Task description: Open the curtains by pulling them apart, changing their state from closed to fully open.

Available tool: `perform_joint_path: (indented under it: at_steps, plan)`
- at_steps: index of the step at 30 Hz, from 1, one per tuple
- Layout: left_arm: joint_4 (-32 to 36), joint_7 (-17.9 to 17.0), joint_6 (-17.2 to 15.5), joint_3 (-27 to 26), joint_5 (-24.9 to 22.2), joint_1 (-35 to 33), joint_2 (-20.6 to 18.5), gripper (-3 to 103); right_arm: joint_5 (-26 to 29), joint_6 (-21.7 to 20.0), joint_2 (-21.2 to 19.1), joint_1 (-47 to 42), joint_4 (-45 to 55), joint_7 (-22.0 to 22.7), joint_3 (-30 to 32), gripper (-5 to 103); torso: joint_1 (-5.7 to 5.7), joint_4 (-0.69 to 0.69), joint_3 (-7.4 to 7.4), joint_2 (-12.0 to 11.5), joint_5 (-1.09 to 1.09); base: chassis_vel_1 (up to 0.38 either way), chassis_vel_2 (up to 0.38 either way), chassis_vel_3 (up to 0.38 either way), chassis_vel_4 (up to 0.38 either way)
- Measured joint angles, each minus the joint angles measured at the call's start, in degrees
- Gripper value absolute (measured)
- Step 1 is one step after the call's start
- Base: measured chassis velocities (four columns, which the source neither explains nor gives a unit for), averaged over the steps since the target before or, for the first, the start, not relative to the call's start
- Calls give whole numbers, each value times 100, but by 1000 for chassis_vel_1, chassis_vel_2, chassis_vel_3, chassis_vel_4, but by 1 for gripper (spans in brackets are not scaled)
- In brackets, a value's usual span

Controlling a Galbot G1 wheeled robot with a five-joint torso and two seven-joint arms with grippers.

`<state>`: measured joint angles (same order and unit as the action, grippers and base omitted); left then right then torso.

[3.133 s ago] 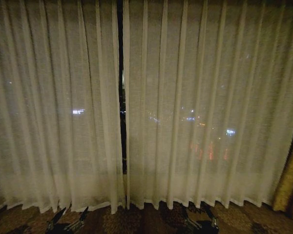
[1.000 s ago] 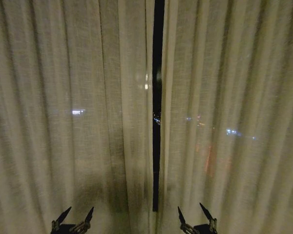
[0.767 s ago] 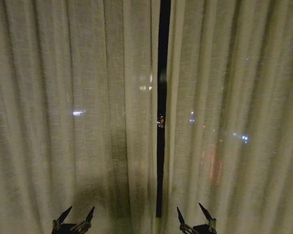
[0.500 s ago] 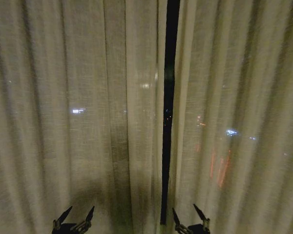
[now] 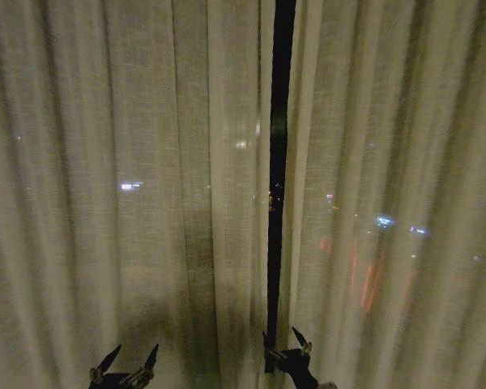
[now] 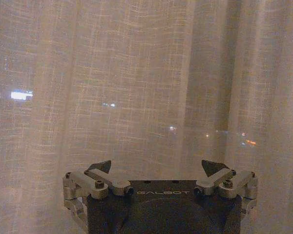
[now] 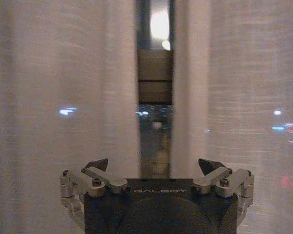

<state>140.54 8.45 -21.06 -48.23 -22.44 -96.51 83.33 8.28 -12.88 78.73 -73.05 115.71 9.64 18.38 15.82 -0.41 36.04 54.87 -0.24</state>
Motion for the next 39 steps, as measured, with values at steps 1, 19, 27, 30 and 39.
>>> perform_joint_path:
  at_steps: [1,19,27,30,39]
  plan:
    - [6,0,-2,-5,2,-8,6,100,13,-20,0,88,-73,84,44,100,0,0,0,0,0,0,0,0,0]
    - [29,3,-33,14,104,62,-20,100,369,-111,0,925,-597,278,354,100,-1,1,-1,1,-1,0,0,0,0]
    - [84,-5,-115,1,105,85,-43,100,348,-124,0,1174,-799,225,193,100,-1,1,-1,1,-1,0,0,0,0]
    - [85,-6,-118,21,104,79,-64,100,288,-118,0,1290,-910,224,190,100,-2,1,-1,0,-1,0,0,0,0]
    - [17,-9,-142,62,98,121,-82,100,237,-95,0,1579,-1222,224,243,102,-2,0,-1,1,-1,0,0,0,0]
